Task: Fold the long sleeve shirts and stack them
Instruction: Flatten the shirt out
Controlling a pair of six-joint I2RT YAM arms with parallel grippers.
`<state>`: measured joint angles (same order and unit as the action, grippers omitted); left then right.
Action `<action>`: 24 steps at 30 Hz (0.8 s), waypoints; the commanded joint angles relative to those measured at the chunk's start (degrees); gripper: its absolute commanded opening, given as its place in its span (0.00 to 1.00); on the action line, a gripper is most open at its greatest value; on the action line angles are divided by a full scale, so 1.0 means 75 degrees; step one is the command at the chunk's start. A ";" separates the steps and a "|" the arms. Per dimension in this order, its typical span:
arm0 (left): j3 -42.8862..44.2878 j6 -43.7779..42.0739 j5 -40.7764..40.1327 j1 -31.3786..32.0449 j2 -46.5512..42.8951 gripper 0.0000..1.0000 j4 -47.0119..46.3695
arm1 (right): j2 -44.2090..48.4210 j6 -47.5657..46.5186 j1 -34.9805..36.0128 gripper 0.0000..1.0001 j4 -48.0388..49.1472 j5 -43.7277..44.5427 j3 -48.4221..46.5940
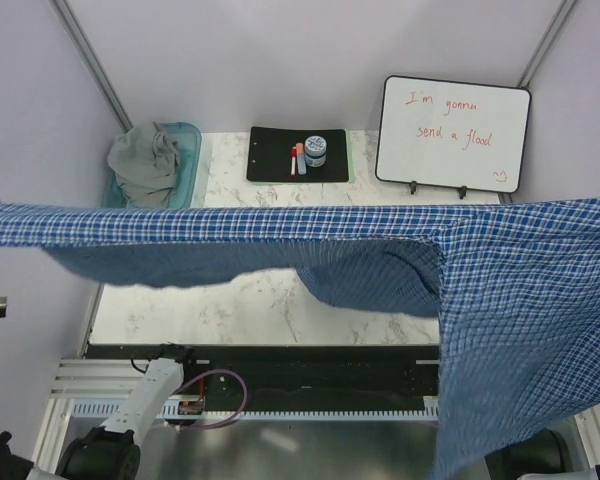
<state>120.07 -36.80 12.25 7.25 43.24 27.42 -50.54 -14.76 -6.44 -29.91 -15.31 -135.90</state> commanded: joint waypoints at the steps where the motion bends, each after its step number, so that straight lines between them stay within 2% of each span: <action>1: 0.0712 0.0194 -0.1411 -0.0228 0.0620 0.02 0.0000 | -0.0490 -0.0715 -0.0044 0.00 0.0858 0.1995 0.0108; 7: 0.0269 0.0394 -0.1598 -0.0286 0.1300 0.02 -0.0233 | -0.1170 -0.0657 -0.0044 0.00 0.1608 0.1959 0.0658; 11: -0.0912 0.0418 -0.1598 -0.0286 0.1710 0.02 -0.0666 | -0.1721 -0.0423 -0.0044 0.00 0.1493 0.1282 0.1371; 12: -0.1786 0.0383 -0.1552 -0.0286 0.1734 0.02 -0.1039 | -0.1757 -0.0376 -0.0044 0.00 0.1446 0.0920 0.2127; 14: -0.2774 0.0348 -0.1295 -0.0286 0.1711 0.02 -0.1393 | -0.1710 -0.0305 -0.0044 0.00 0.1457 0.0041 0.3079; 15: -0.3777 0.0313 -0.1038 -0.0286 0.1699 0.02 -0.1580 | -0.1687 -0.0363 -0.0044 0.00 0.1422 -0.0241 0.4001; 17: -0.4638 0.0242 -0.0803 -0.0286 0.1792 0.02 -0.1921 | -0.1663 -0.0410 -0.0044 0.00 0.1433 -0.0768 0.4920; 21: -0.7095 -0.0178 -0.0463 -0.0286 0.2085 0.02 -0.2599 | -0.1826 -0.0714 -0.0044 0.00 0.1643 -0.1263 0.7272; 24: -0.8305 -0.0390 -0.0286 -0.0275 0.2681 0.02 -0.3314 | -0.2421 -0.0902 -0.0032 0.00 0.2135 -0.1181 0.8377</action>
<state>66.02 -35.81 11.03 5.65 61.93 12.67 -67.81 -18.28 -6.22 -19.11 -23.86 -79.90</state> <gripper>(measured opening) 0.029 0.010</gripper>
